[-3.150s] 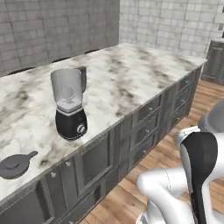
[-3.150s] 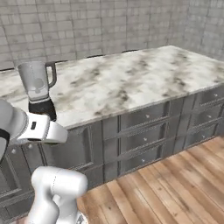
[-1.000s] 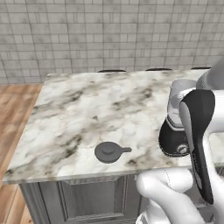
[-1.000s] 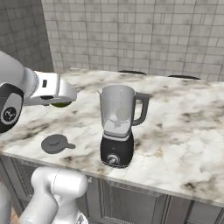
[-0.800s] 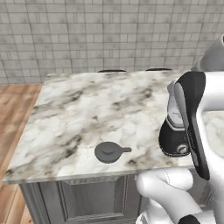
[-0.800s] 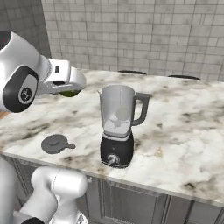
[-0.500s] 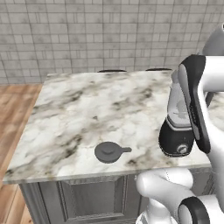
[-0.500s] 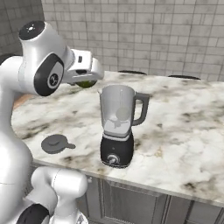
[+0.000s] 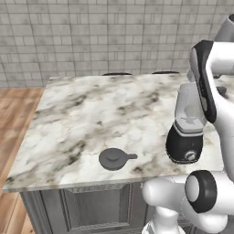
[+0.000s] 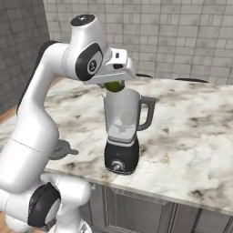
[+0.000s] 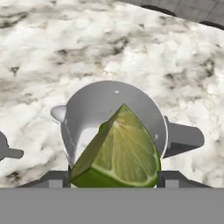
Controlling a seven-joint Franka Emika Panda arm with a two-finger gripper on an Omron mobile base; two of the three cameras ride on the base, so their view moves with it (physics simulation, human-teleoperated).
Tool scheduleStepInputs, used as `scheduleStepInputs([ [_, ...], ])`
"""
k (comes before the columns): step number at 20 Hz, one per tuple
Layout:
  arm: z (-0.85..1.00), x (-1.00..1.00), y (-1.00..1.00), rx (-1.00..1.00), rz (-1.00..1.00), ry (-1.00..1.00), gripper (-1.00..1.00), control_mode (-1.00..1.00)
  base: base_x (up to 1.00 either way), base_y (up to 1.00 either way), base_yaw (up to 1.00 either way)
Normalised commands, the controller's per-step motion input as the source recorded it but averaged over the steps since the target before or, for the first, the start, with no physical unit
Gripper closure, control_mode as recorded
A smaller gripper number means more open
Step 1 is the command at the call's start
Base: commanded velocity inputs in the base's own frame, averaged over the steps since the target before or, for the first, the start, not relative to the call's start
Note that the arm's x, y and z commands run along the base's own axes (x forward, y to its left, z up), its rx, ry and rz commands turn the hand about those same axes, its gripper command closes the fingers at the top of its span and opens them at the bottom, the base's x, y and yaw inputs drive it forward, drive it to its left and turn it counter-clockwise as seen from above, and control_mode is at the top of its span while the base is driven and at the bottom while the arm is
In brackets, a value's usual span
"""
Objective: Grab the lime and lemon wedge from the fridge, place them in the blender, close the lid, and turn on the blender to create a marinade.
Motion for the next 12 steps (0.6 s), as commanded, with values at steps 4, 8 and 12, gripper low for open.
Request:
scheduleStepInputs([
  [4,-0.27,0.40,-0.49,0.00,0.00,0.24,1.00,-1.00,0.00,0.00,0.00],
  [8,-0.38,0.35,-0.38,0.00,0.00,0.13,1.00,-1.00,0.00,0.00,0.00],
  [12,-0.47,0.34,-0.13,0.03,0.00,0.02,1.00,-1.00,0.00,0.00,0.00],
])
